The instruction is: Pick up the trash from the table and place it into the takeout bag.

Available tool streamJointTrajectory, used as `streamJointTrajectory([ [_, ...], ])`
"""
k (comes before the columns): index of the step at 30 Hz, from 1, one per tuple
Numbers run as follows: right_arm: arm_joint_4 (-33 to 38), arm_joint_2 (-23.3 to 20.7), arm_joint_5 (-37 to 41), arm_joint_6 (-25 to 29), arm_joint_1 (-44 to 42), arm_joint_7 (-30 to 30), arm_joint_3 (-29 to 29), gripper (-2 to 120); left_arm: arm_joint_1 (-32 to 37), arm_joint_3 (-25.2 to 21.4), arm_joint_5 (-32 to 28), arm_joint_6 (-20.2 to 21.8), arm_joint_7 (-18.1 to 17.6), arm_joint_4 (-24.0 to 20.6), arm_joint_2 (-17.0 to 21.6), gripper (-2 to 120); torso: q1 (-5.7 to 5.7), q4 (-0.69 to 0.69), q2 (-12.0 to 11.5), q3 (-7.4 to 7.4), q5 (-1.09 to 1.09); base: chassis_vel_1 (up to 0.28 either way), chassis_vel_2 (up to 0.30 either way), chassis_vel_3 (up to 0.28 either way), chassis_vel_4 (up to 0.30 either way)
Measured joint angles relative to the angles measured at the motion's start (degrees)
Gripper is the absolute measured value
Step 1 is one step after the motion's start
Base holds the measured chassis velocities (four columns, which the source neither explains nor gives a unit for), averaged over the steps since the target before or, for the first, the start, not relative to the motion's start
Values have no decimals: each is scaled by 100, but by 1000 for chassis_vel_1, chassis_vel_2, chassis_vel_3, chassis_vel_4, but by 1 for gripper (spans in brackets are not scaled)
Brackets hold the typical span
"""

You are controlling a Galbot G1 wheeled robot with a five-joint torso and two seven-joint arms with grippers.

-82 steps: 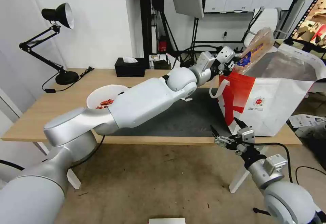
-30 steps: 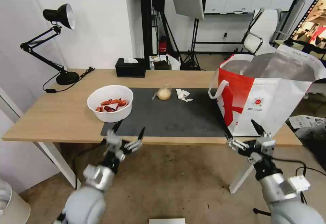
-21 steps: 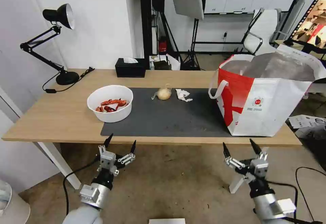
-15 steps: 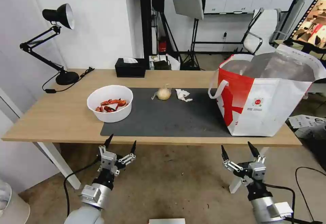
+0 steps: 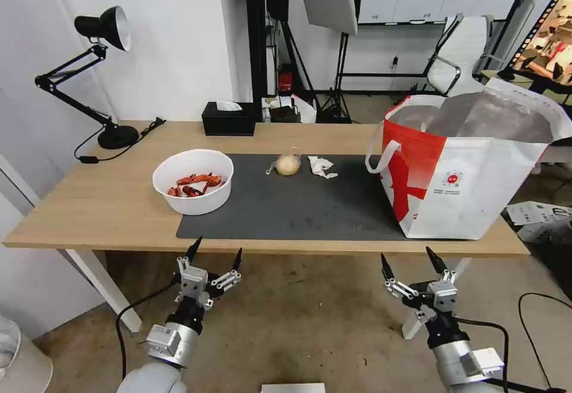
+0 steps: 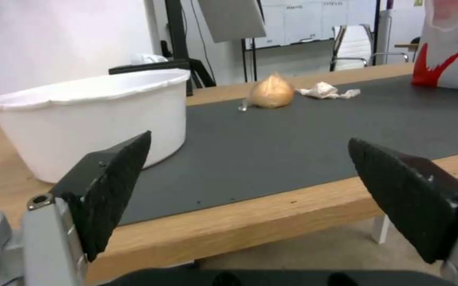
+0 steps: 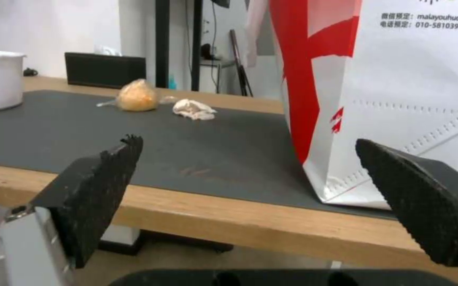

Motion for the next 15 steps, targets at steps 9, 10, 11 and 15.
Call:
streamJointTrajectory([
  [9,46,-75,69,-174,91,-26,-103,100,-28,8,-15,-4,5,15,16,100,0,-1,0,0,0,0,0,0,0],
  [10,46,-75,69,-174,91,-26,-103,100,-28,8,-15,-4,5,15,16,100,0,-1,0,0,0,0,0,0,0],
  [11,69,-162,158,-249,181,-66,-162,100,-41,9,-15,-5,5,25,16,100,0,-1,0,0,0,0,0,0,0],
  [15,66,-555,566,-506,670,-335,-471,100,-87,7,-16,-5,5,38,40,100,0,-1,0,0,1,0,0,0,0],
])
